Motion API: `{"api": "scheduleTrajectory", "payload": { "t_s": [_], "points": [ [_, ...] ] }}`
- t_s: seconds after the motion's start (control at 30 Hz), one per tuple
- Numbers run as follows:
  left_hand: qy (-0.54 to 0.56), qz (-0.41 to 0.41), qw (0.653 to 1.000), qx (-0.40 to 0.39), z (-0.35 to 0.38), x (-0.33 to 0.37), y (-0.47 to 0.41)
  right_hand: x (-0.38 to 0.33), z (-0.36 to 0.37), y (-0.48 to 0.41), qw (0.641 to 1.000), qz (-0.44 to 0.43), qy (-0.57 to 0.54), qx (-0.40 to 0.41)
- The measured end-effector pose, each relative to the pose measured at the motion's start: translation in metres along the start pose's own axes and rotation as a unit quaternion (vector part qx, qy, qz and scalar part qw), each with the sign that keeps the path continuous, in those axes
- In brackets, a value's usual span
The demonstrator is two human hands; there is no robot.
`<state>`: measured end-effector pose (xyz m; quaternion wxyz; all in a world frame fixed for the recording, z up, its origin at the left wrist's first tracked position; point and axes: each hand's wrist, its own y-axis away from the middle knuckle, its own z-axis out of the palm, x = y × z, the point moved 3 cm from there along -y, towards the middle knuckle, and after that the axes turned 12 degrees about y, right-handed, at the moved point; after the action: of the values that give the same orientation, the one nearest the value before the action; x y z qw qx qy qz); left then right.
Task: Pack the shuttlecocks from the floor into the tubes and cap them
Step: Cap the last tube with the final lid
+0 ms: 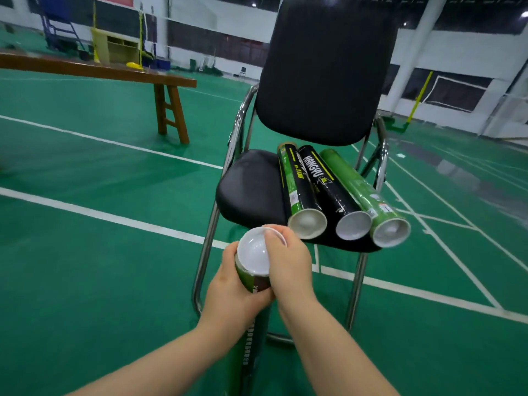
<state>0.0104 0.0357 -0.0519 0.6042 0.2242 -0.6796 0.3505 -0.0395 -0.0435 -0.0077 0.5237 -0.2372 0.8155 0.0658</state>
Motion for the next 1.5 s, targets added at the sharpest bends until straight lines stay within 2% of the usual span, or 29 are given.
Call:
{"api": "scheduleTrajectory", "payload": {
  "t_s": [0.13,0.2,0.4,0.6,0.83,0.93,1.03,1.17,1.3,1.5],
  "points": [
    [-0.015,0.001,0.999,-0.046,0.005,0.003,0.035,0.025,-0.016,0.032,0.994,0.097,-0.051,0.002],
    [-0.016,0.001,0.998,-0.066,0.009,0.006,0.049,0.034,-0.025,0.047,0.992,0.116,-0.055,0.006],
    [0.023,-0.007,0.998,-0.057,0.020,0.008,0.080,0.039,-0.045,0.073,0.991,0.127,-0.049,0.018],
    [0.071,-0.021,0.997,-0.007,0.027,-0.004,0.108,0.044,-0.050,0.093,0.990,0.129,-0.021,-0.051],
    [0.067,-0.003,0.997,-0.049,0.024,-0.004,0.110,0.045,-0.053,0.095,0.981,0.147,-0.073,-0.100],
    [0.147,-0.022,0.987,-0.062,0.022,0.002,0.106,0.045,-0.048,0.096,0.976,0.156,-0.097,-0.120],
    [0.254,-0.076,0.964,-0.029,0.024,0.012,0.102,0.044,-0.043,0.097,0.972,0.161,-0.125,-0.119],
    [0.305,-0.190,0.931,0.071,0.023,0.008,0.094,0.046,-0.035,0.097,0.973,0.167,-0.132,-0.091],
    [0.311,-0.214,0.919,0.109,0.022,0.003,0.090,0.049,-0.034,0.094,0.971,0.175,-0.144,-0.082],
    [0.323,-0.222,0.914,0.106,0.027,0.004,0.092,0.053,-0.042,0.094,0.971,0.170,-0.154,-0.071]
  ]
}}
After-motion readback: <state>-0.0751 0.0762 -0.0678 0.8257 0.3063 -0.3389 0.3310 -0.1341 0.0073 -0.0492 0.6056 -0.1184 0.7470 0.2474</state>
